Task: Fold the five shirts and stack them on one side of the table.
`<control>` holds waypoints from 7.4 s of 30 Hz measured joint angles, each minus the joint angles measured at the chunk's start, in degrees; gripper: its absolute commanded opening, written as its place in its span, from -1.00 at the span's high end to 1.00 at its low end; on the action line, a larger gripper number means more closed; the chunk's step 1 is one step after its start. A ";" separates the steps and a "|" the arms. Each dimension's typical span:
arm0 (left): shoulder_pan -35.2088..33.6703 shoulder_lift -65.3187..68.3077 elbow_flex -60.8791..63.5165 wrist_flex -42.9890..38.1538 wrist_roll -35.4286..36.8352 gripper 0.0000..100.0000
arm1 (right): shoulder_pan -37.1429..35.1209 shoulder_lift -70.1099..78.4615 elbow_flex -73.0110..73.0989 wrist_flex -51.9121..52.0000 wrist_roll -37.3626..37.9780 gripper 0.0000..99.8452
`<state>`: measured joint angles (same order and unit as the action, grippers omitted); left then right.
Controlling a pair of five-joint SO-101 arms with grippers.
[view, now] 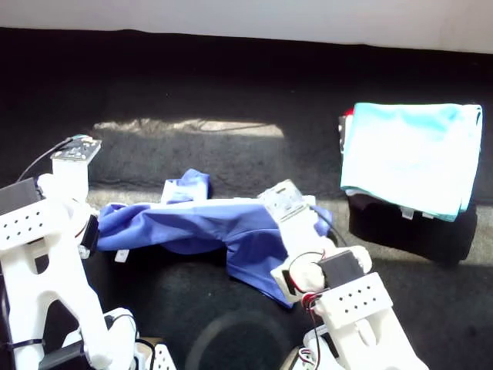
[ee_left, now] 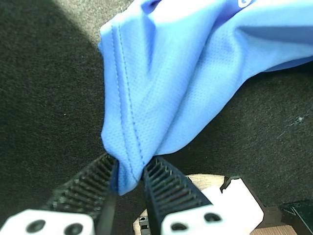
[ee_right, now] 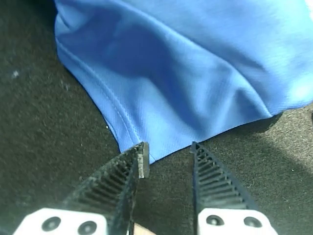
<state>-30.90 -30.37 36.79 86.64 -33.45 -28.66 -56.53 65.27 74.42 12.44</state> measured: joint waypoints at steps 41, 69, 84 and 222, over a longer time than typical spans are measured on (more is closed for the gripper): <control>0.00 0.00 0.00 -0.18 0.09 0.98 | -2.64 43.69 -10.73 -11.87 -5.89 0.99; 2.29 0.00 -9.05 -0.18 2.73 0.98 | 15.82 15.21 -36.66 1.23 15.12 0.99; 7.47 0.00 -38.51 10.64 9.85 0.98 | 17.85 14.86 -61.27 -8.44 15.56 0.99; 12.40 62.24 -58.02 7.21 10.02 0.98 | 17.23 86.86 -85.80 -9.58 12.22 0.99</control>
<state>-18.51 31.87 -21.23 93.85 -23.43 -11.43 30.33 -20.53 64.84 24.66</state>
